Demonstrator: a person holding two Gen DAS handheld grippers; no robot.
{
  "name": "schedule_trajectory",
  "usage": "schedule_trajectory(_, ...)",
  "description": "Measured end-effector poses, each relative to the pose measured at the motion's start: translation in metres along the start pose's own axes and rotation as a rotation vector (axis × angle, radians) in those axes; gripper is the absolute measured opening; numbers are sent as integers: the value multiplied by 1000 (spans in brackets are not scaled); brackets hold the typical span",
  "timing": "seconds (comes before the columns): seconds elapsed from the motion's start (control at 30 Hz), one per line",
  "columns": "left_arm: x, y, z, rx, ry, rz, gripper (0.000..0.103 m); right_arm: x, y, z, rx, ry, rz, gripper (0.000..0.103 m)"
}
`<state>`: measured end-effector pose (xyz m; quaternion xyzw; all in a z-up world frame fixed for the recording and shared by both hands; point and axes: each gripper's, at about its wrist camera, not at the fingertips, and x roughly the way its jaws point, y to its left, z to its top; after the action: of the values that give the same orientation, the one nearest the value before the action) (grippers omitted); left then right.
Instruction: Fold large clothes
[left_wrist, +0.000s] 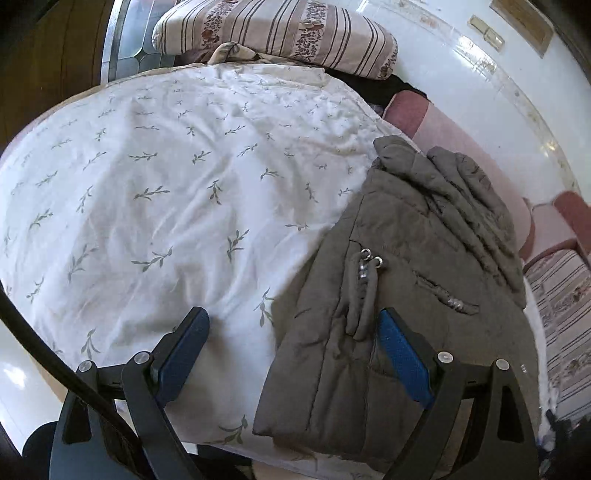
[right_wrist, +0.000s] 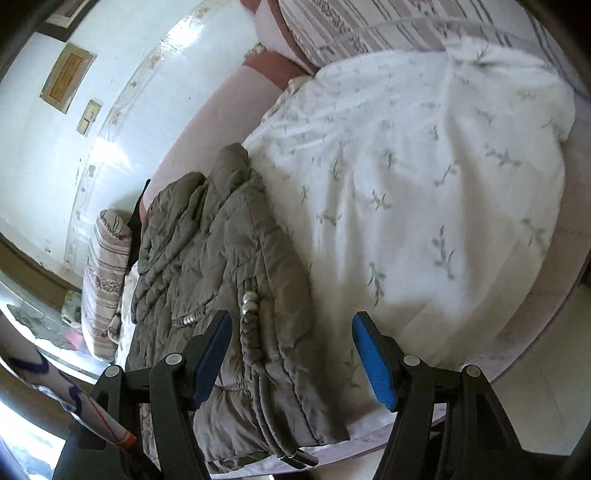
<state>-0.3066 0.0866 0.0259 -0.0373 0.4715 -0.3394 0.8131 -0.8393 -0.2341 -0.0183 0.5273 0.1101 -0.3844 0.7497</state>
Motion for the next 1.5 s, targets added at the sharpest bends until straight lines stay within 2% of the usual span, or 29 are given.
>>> schedule_trajectory(0.3,-6,-2,-14,-3,23,-31,92,10,14,-26,-30,85,42,72)
schedule_trajectory(0.5,-6,-33,-34,98,34,-75,92,18,27,-53,-21,147,119,73)
schedule_trajectory(0.6,-5,-49,-42,158,36,-99,92,20,40,-66,-57,168,154,72)
schedule_trajectory(0.63,-6,-54,-45,183,19,-83,92,19,43,-68,-69,159,158,69)
schedule_trajectory(0.7,-7,-59,-47,213,-17,-51,90,13,46,-66,-94,109,150,44)
schedule_trajectory(0.73,-7,-60,-47,220,-29,-41,88,12,45,-65,-102,102,147,41)
schedule_trajectory(0.77,-6,-62,-47,231,-43,-21,81,12,45,-65,-110,98,142,38)
schedule_trajectory(0.8,-6,-63,-47,239,-50,-7,74,12,45,-66,-114,96,140,37)
schedule_trajectory(0.9,0,-64,-46,255,-51,20,69,18,48,-70,-143,102,98,37)
schedule_trajectory(1.03,7,-66,-49,280,-49,51,70,28,47,-72,-167,116,47,37)
schedule_trajectory(1.2,13,-74,-57,344,-69,103,72,30,44,-74,-161,92,56,38)
schedule_trajectory(1.5,16,-77,-63,371,-94,142,77,28,47,-76,-193,77,42,40)
